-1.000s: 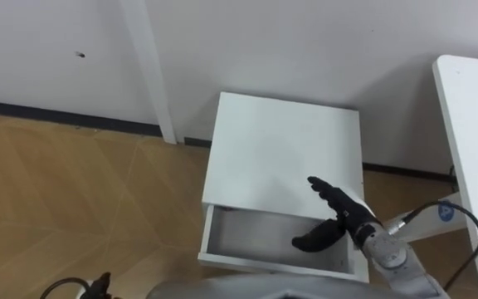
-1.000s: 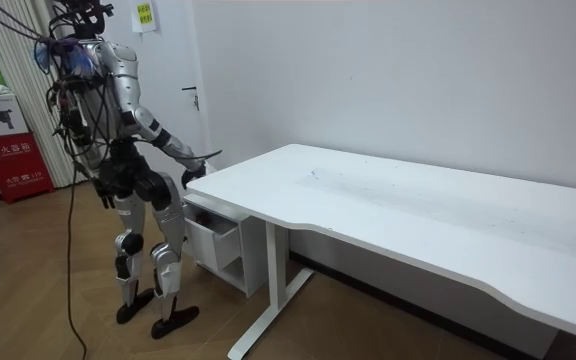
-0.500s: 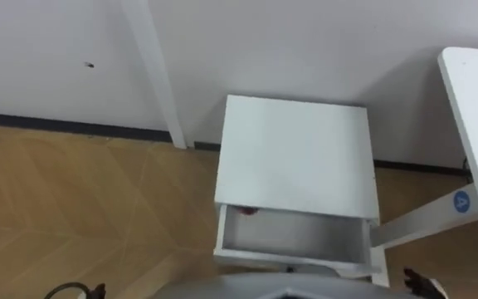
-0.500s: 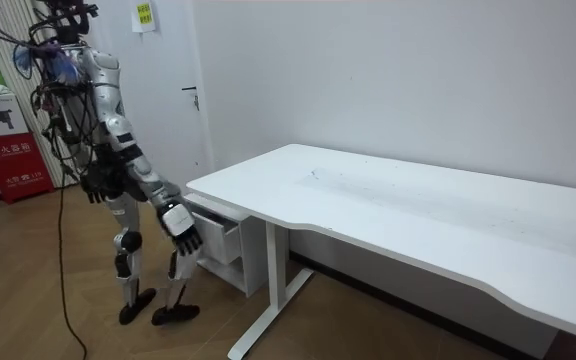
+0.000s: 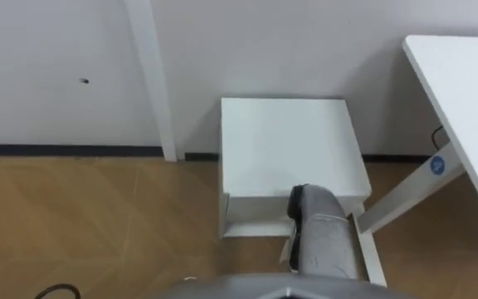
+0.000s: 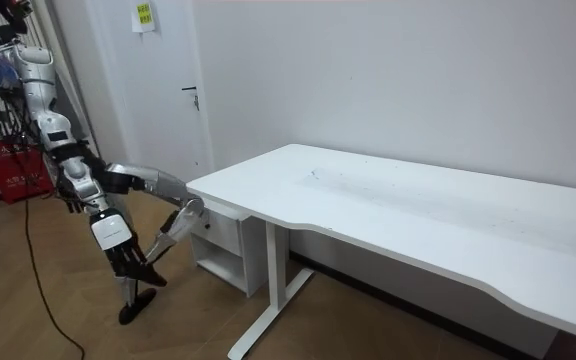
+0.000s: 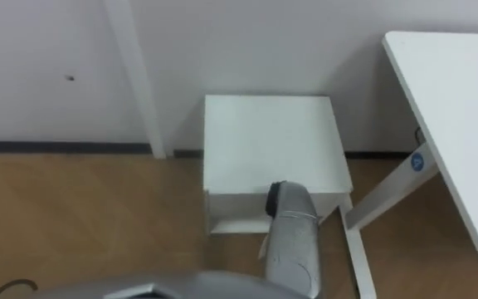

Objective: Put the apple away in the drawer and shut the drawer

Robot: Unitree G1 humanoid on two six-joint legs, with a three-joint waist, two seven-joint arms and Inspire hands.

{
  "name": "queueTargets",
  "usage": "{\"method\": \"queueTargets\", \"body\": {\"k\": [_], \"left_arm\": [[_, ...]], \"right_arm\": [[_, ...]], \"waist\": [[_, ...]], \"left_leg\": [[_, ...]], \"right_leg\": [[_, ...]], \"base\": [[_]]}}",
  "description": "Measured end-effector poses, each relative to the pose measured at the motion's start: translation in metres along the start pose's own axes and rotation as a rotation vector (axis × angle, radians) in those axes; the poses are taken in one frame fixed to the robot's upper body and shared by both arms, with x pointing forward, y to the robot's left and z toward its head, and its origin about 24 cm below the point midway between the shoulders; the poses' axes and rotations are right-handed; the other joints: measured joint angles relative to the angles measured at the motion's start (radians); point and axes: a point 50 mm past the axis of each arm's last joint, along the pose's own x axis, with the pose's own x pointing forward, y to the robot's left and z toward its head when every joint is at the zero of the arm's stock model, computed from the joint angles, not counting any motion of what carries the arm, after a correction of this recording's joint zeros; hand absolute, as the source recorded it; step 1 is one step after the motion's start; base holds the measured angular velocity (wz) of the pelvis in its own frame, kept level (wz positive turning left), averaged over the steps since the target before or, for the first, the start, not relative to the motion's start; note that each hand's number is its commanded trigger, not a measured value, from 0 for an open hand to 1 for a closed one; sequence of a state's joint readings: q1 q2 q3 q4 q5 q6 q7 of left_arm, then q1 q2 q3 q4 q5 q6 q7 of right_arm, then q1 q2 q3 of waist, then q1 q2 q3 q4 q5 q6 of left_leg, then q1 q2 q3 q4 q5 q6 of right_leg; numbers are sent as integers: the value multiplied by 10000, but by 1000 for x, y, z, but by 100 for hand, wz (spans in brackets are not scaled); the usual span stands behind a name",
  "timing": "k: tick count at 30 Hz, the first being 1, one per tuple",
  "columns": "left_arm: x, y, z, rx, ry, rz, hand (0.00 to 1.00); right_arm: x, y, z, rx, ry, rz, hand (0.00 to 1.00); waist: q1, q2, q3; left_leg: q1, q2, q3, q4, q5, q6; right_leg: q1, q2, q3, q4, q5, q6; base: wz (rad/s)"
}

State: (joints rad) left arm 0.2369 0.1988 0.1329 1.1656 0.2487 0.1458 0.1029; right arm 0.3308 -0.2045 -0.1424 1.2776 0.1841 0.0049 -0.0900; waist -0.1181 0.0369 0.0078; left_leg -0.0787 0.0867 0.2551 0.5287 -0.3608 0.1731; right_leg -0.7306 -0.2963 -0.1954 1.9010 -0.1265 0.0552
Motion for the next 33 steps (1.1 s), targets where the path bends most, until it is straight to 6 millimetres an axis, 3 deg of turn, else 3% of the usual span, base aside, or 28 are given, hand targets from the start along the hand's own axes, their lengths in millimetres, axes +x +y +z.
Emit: {"method": "queueTargets", "body": {"k": [2, 3, 4, 5, 6, 7, 8, 9, 10, 11, 13, 16, 18, 22, 28, 33], "left_arm": [[0, 0, -7, -1, 223, -2, 0], [-1, -2, -10, -4, 339, -49, 0], [-1, -5, -16, 14, 549, -150, 0], [-1, -5, -15, 14, 555, -141, 0], [0, 2, -6, 121, 203, 32, 0], [1, 9, 5, 101, -270, 220, 0], [1, 11, 2, 39, -250, 273, 0], [0, 10, -3, 29, -150, 261, 0], [0, 8, -2, -44, -220, 203, 0], [0, 7, -1, -136, -257, 179, 0], [0, 6, -1, -276, -291, 354, 0], [0, 7, 0, -518, -337, 563, 0], [0, 6, 2, -557, -403, 551, 0], [-1, 5, 18, -695, -1054, 530, 0], [-2, -3, 17, -546, -987, 391, 0], [-2, -4, 11, -373, -719, 348, 0]], "right_arm": [[0, 0, 3, 241, 16, -87, 0], [1, 1, 8, 468, 39, -133, 0], [1, 3, 13, 553, 105, -157, 0], [2, 8, 19, 603, -6, -70, 0], [2, 11, 24, 563, -32, -3, 0], [2, 11, 25, 680, 48, -57, 0], [2, 13, 25, 688, 81, -18, 0], [1, 14, 25, 713, 54, 58, 0], [1, 11, 26, 784, -33, -9, 0], [1, 10, 29, 807, -114, -45, 0], [1, 14, 40, 847, -409, -56, 0], [2, 17, 43, 743, -402, -57, 0], [2, 18, 45, 670, -453, -84, 0], [2, 19, 46, 573, -558, -147, 0], [2, 21, 34, 98, -239, -122, 0], [1, 25, 22, -234, 269, -17, 0]], "waist": [[-127, 6, 1], [-132, 21, -8], [-149, -154, -62], [-152, -415, -127], [-31, -364, 29], [131, -143, 96], [189, -259, 110], [174, -473, 120], [224, -567, 124], [302, -597, 118], [488, -685, 70], [497, -810, -49], [478, -934, -69], [450, -963, -82], [441, -872, -75], [483, -873, -67]], "left_leg": [[-1, -232, -152, -39, 2, -39], [38, -444, -144, -227, 49, -441], [263, -816, -143, -633, 178, -2096], [171, -860, -166, -161, 60, -2228], [-549, -176, -1062, 1872, -511, -1051], [-983, -20, -1265, 2669, -1716, -862], [-923, -141, -1236, 2783, -1779, -878], [-558, -280, -1198, 2410, -1721, -920], [-255, -366, -1017, 1829, -1514, -1188], [-145, -476, -930, 1480, -1361, -1233], [255, -641, -655, 84, -675, -1058], [818, -688, -524, -1233, -29, -914], [1095, -631, -504, -1665, 164, -995], [1500, -437, -571, -2103, 358, -1326], [1965, -372, -572, -2830, 574, -1624], [2101, -271, -539, -3038, 628, -1709]], "right_leg": [[722, -162, 30, -1282, 18, 31], [1108, -115, 48, -2456, 26, 17], [1491, -198, 166, -3829, 64, -48], [1608, -325, 244, -4435, 52, -5], [1439, -273, 473, -5028, 18, 135], [1508, -215, 650, -5788, -74, 347], [1841, -218, 589, -6387, -129, 424], [2869, -75, 325, -7823, -158, 470], [3704, 211, 185, -9089, -185, 486], [3972, 339, 163, -9682, -214, 499], [5132, 955, 100, -12146, -279, 476], [6632, 1449, -30, -14904, -382, 422], [7086, 1694, -176, -15636, -433, 359], [7680, 2088, -285, -16501, -427, 292], [7827, 2307, -381, -16654, -548, 73], [7845, 2420, -534, -16656, -572, 30]], "base": [[29], [0], [0], [8], [11], [0], [0], [6], [5], [-28], [-42], [-20], [-7], [-1], [-5], [-3]]}}
